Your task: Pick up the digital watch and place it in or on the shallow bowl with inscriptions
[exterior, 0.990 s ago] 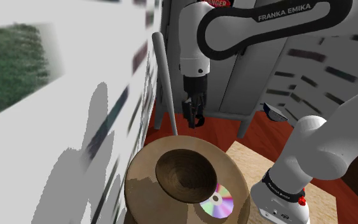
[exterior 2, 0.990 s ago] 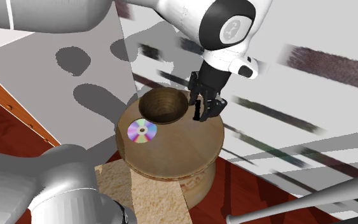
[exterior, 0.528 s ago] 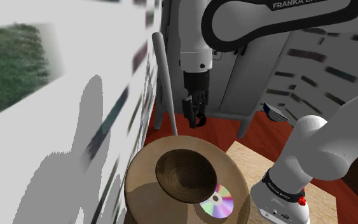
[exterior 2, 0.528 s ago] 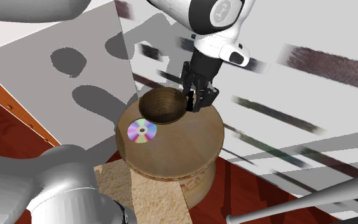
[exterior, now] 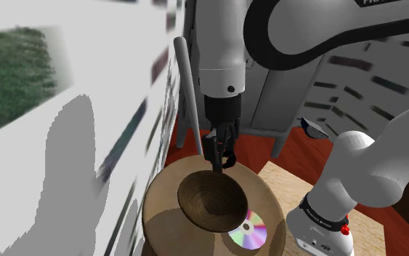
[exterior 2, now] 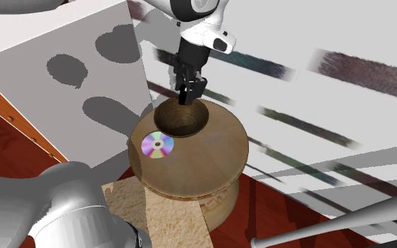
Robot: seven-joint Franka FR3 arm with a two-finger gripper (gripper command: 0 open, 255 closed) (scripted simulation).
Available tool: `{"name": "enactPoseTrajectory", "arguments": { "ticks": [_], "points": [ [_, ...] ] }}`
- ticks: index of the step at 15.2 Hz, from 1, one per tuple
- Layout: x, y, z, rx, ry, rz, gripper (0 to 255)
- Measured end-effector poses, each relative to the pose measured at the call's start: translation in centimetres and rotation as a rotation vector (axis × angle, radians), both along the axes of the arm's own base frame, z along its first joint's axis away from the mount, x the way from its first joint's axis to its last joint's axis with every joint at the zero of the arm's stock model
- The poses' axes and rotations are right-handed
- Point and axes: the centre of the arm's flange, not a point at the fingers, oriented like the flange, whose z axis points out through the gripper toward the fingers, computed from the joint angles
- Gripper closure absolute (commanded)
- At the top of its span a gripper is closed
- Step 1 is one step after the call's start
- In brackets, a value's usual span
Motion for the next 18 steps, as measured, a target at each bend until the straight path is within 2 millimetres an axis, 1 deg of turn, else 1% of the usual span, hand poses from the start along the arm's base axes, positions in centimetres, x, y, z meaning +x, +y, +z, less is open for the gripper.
{"name": "enactPoseTrajectory", "arguments": {
  "ticks": [1, 2, 4, 15, 18],
  "points": [
    [-0.7, 1.0, -0.1, 0.0, 0.0, 0.0, 255],
    [-1.0, 1.7, -0.2, 0.0, 0.0, 0.0, 255],
    [-1.3, 2.0, -1.0, 0.0, 0.001, -0.001, 255],
    [-1.5, 2.2, -6.9, 0.0, 0.001, -0.001, 255],
    [-1.4, 2.1, -7.3, 0.0, 0.001, -0.002, 255]
  ]
}}
